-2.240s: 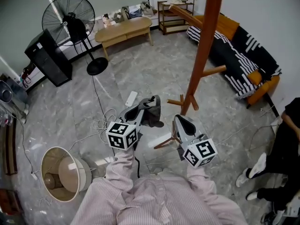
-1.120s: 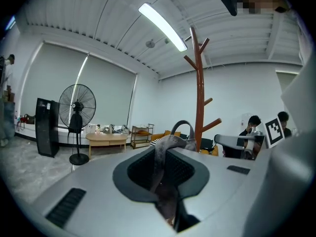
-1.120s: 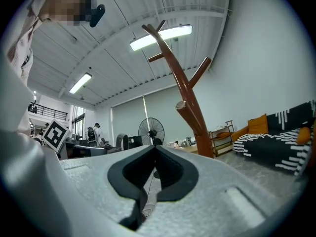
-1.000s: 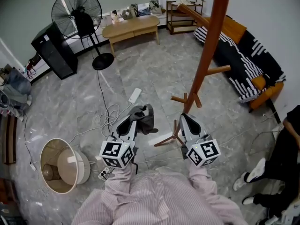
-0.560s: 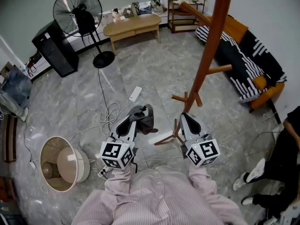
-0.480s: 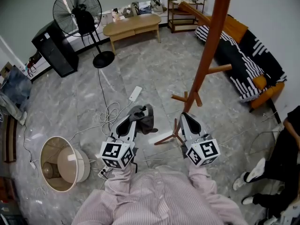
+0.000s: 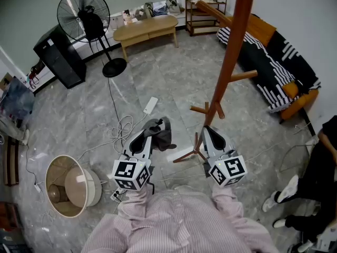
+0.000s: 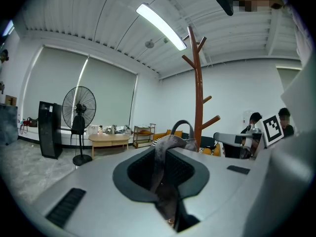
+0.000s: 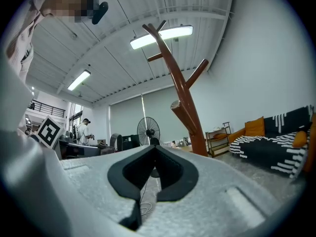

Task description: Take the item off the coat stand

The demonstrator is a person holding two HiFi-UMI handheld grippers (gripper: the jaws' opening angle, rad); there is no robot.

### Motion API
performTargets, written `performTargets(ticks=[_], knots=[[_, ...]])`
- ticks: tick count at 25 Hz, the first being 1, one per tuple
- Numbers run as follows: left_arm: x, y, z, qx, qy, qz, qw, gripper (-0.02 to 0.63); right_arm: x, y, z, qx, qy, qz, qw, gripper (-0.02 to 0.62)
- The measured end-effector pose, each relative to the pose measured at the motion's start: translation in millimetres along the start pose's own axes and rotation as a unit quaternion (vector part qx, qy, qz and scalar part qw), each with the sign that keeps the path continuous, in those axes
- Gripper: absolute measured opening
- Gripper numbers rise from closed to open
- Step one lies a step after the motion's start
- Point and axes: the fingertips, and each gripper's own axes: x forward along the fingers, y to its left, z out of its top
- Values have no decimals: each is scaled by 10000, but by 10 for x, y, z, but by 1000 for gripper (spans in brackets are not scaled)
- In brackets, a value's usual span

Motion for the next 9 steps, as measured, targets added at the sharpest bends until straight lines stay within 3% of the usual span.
performTargets(ticks=[9], knots=[[0,10,2,2,-18,49,10000,41,-12,-15,1,-25,-35,-25,10000,5]])
